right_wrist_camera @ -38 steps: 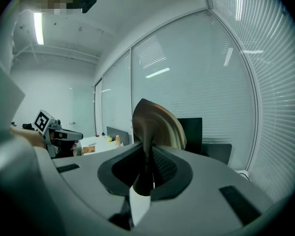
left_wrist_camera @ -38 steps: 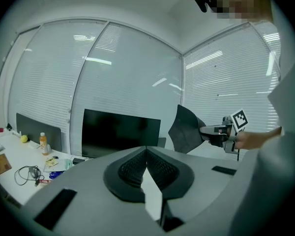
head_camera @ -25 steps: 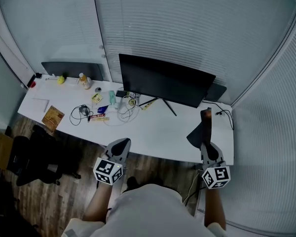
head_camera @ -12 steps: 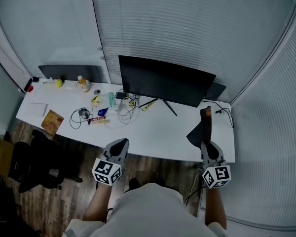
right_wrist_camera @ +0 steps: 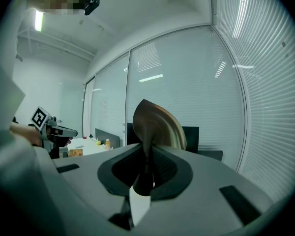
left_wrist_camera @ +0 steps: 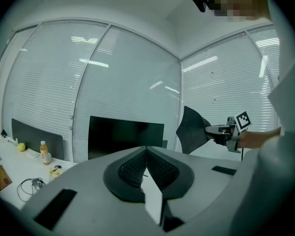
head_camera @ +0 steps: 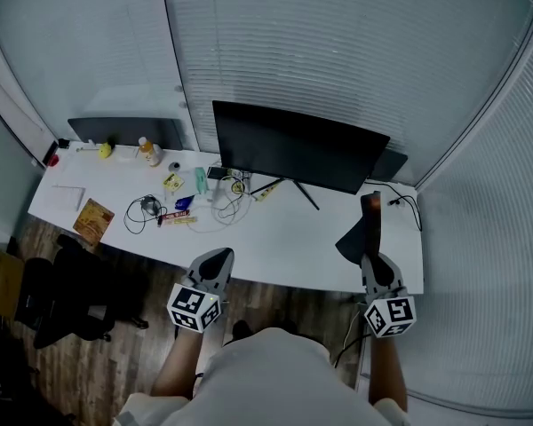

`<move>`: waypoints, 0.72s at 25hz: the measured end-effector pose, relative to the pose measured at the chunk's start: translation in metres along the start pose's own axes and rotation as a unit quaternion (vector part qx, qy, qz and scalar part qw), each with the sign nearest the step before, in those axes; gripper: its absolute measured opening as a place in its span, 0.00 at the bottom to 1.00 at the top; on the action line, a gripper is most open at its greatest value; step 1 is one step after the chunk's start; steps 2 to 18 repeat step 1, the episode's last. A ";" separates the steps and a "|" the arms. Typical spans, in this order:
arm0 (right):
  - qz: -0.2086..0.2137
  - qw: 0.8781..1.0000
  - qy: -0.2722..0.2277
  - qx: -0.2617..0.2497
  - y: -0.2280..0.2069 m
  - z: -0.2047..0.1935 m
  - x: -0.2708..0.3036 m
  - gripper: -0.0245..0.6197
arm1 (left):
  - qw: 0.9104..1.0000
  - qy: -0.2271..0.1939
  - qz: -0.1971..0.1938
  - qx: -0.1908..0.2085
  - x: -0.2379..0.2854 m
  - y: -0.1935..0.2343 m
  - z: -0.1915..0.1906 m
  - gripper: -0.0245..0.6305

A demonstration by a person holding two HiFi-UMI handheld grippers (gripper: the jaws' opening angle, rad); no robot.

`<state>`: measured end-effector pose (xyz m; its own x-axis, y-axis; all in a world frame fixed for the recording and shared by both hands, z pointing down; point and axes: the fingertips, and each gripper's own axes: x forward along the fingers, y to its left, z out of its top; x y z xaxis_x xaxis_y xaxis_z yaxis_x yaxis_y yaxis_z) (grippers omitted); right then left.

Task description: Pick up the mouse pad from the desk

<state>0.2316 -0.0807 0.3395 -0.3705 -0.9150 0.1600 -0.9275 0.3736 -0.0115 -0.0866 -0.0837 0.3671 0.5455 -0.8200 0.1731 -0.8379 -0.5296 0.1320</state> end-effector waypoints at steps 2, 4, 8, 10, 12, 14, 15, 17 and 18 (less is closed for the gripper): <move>0.000 1.000 0.001 0.000 0.000 0.000 0.001 0.12 | 1.000 0.000 0.000 -0.001 0.001 0.001 0.000 0.06; 0.000 1.000 0.001 0.000 0.000 0.000 0.001 0.12 | 1.000 0.000 0.000 -0.001 0.001 0.001 0.000 0.06; 0.000 1.000 0.001 0.000 0.000 0.000 0.001 0.12 | 1.000 0.000 0.000 -0.001 0.001 0.001 0.000 0.06; 0.000 1.000 0.001 0.000 0.000 0.000 0.001 0.12 | 1.000 0.000 0.000 -0.001 0.001 0.001 0.000 0.06; 0.000 1.000 0.001 0.000 0.000 0.000 0.001 0.12 | 1.000 0.000 0.000 -0.001 0.001 0.001 0.000 0.06; 0.000 1.000 0.001 0.000 0.000 0.000 0.001 0.12 | 1.000 0.000 0.000 -0.001 0.001 0.001 0.000 0.06; 0.000 1.000 0.001 0.000 0.000 0.000 0.001 0.12 | 1.000 0.000 0.000 -0.001 0.001 0.001 0.000 0.06; 0.000 1.000 0.001 0.000 0.000 0.000 0.001 0.12 | 1.000 0.000 0.000 -0.001 0.001 0.001 0.000 0.06; 0.000 1.000 0.001 0.000 0.000 0.000 0.001 0.12 | 1.000 0.000 0.000 -0.001 0.001 0.001 0.000 0.06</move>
